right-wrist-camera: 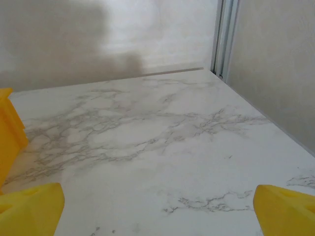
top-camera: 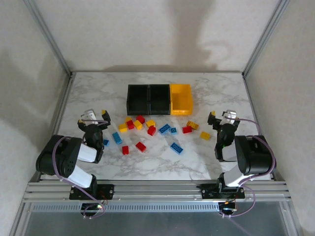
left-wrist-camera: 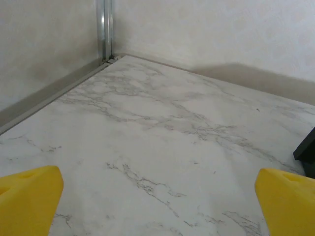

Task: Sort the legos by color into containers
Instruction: Turn over the lego at the bottom-center of the table.

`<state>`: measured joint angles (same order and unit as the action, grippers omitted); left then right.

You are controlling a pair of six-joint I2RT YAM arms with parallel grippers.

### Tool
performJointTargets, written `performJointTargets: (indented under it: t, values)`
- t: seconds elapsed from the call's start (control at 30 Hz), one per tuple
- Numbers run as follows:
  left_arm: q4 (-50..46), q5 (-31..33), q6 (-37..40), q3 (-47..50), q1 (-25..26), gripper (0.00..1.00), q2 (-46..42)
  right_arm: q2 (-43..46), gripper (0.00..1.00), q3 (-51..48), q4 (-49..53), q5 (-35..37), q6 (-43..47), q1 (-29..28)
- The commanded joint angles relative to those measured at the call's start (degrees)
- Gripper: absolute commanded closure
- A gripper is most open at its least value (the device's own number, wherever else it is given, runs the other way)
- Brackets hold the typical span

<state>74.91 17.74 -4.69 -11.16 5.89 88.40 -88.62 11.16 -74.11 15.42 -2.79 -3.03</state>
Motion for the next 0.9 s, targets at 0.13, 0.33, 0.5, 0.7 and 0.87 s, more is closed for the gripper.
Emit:
performJointTargets:
  t: [0.13, 0.33, 0.5, 0.7, 0.87]
  values:
    - [0.9, -0.8, -0.2, -1.0, -0.5, 0.00, -0.1, 0.1, 0.01, 0.3, -1.7, 1.6, -0.6, -0.2]
    - [0.8, -0.8, -0.3, -1.1, -0.5, 0.00, -0.2, 0.1, 0.01, 0.3, -1.7, 1.6, -0.6, -0.2]
    - [0.9, -0.9, -0.3, -1.1, -0.5, 0.00, -0.1, 0.1, 0.01, 0.3, -1.7, 1.6, -0.6, -0.2]
    - [0.8, -0.9, -0.3, -1.1, -0.5, 0.00, -0.1, 0.1, 0.01, 0.3, -1.7, 1.6, -0.6, -0.2]
    - [1.2, -0.6, -0.3, -1.1, -0.5, 0.01, -0.3, 0.8, 0.01, 0.3, -1.8, 2.8, -0.5, -0.2]
